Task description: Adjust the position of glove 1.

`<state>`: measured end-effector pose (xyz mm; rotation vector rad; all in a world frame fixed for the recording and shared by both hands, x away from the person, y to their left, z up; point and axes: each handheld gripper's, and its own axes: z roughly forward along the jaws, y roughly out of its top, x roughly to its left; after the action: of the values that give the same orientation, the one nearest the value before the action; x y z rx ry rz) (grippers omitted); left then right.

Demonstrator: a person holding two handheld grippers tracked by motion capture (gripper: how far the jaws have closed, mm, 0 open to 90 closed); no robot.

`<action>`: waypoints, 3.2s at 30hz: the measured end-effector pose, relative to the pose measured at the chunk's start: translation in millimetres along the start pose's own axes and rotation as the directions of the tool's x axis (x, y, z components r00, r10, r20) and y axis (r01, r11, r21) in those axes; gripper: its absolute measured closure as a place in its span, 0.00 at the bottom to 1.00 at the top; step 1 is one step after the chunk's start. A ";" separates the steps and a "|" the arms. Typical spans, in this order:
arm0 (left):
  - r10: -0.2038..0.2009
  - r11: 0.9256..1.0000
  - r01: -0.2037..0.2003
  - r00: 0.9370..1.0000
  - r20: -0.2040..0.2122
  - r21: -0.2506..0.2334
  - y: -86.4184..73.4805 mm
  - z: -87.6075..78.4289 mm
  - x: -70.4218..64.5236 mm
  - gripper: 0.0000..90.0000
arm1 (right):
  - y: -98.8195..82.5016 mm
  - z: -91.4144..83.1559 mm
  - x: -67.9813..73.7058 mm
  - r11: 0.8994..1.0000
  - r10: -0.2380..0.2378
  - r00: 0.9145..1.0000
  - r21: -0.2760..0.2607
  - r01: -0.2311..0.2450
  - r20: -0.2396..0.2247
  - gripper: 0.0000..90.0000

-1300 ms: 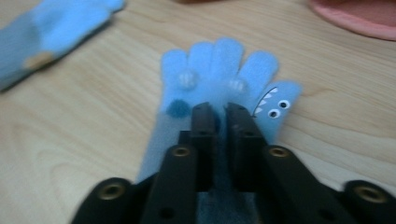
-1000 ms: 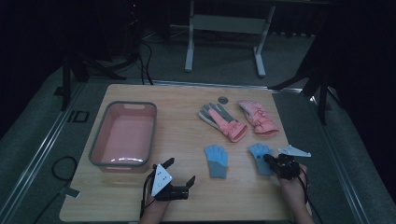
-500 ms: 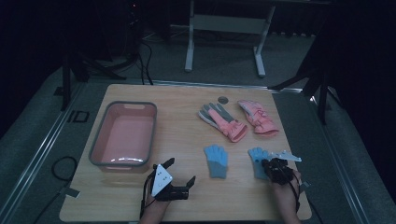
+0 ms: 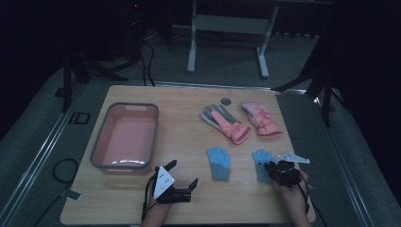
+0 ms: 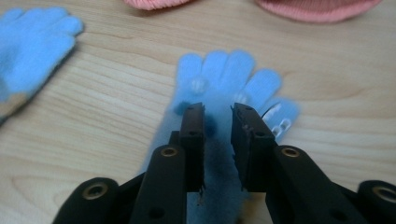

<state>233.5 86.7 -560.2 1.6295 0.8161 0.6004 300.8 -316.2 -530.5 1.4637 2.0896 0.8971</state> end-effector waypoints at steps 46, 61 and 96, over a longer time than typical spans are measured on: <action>-0.004 1.000 0.004 1.000 -0.003 0.006 0.2 0.3 0.3 0.02 | 29.0 -26.9 -7.3 0.989 -0.079 0.989 -0.133 0.062 -0.126 0.97; -0.001 1.000 0.001 1.000 -0.002 0.004 0.2 0.1 0.5 0.02 | 72.7 -40.3 55.0 0.975 -0.149 0.973 -0.188 0.116 -0.174 0.97; -0.003 1.000 0.003 1.000 0.004 0.001 0.1 0.0 0.7 0.02 | 55.7 42.3 121.0 0.970 -0.233 0.911 -0.016 0.242 -0.340 0.97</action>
<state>233.9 87.3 -560.2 1.6302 0.8158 0.5944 323.5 -178.8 -518.2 1.0896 2.4718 1.0887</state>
